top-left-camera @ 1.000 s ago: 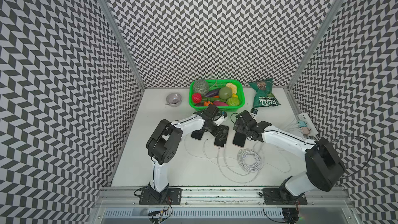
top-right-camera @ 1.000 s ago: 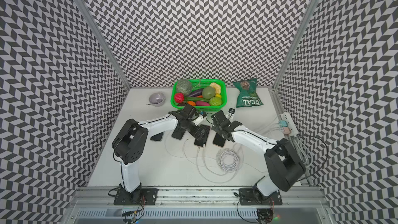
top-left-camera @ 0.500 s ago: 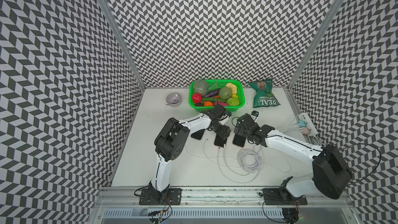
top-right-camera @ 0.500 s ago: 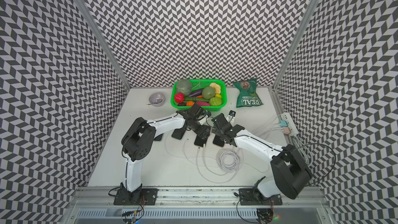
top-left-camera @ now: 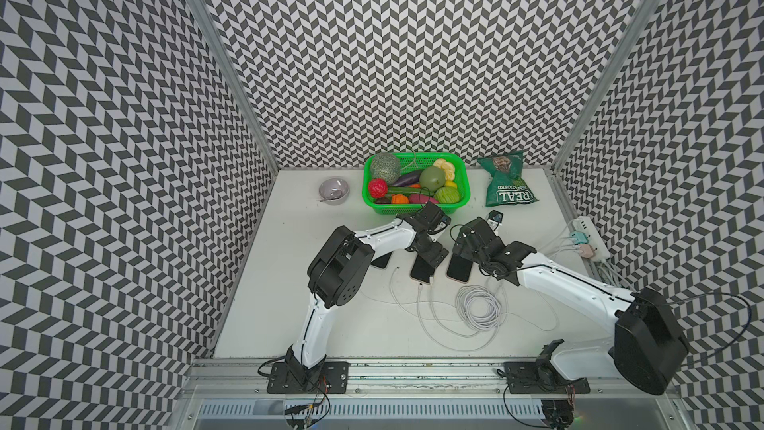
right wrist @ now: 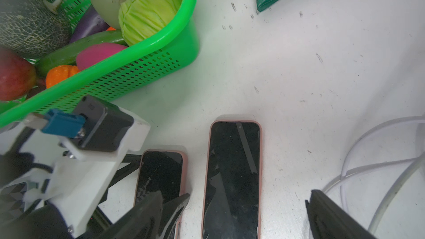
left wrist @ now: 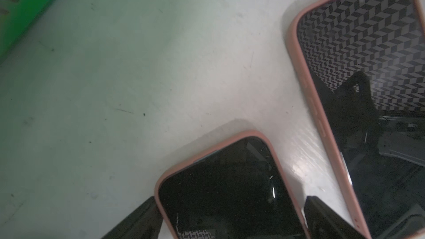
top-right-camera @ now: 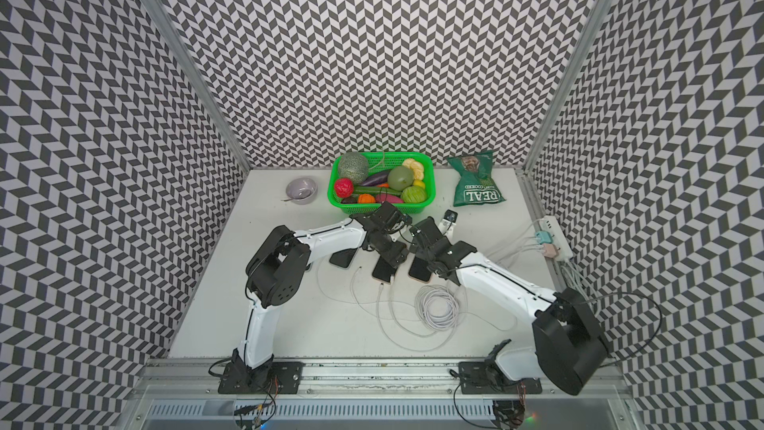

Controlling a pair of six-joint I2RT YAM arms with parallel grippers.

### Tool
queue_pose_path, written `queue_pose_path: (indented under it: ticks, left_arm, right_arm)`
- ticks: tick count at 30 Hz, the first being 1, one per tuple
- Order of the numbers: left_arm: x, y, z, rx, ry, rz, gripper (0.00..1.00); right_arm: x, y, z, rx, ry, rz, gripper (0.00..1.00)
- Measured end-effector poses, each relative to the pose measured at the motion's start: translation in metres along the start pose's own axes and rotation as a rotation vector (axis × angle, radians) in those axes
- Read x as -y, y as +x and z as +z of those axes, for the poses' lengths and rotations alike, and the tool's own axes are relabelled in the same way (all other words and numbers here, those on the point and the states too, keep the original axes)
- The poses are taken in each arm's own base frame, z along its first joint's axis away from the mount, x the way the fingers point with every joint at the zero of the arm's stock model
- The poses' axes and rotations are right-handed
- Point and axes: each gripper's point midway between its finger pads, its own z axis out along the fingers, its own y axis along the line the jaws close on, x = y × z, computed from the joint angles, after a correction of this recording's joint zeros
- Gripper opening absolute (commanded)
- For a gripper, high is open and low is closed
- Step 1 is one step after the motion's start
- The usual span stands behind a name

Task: Unplug the charging cable from the phone
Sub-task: Move the phone to the center of the board.

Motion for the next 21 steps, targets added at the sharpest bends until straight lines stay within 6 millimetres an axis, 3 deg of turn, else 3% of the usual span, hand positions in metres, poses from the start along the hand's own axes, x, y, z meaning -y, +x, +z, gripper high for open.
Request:
queue_pose_path:
  ticks: [7,13,16,21]
  left_arm:
    - [-0.007,-0.005,0.002,0.002,-0.032,-0.007,0.81]
    - [-0.017,-0.014,0.004,0.0,-0.026,-0.039,0.78]
    - [-0.023,-0.016,0.004,0.003,-0.014,-0.064,0.83]
    - [-0.024,-0.018,0.002,0.004,0.028,-0.083,0.99]
  right_arm:
    - [0.001,-0.001,0.0,0.003,0.002,0.0,1.0]
    - [0.005,0.005,0.002,-0.006,0.014,-0.007,1.0]
    - [0.006,0.006,0.003,-0.007,0.016,-0.008,1.0]
    - [0.008,0.006,0.002,-0.006,0.019,-0.009,1.0]
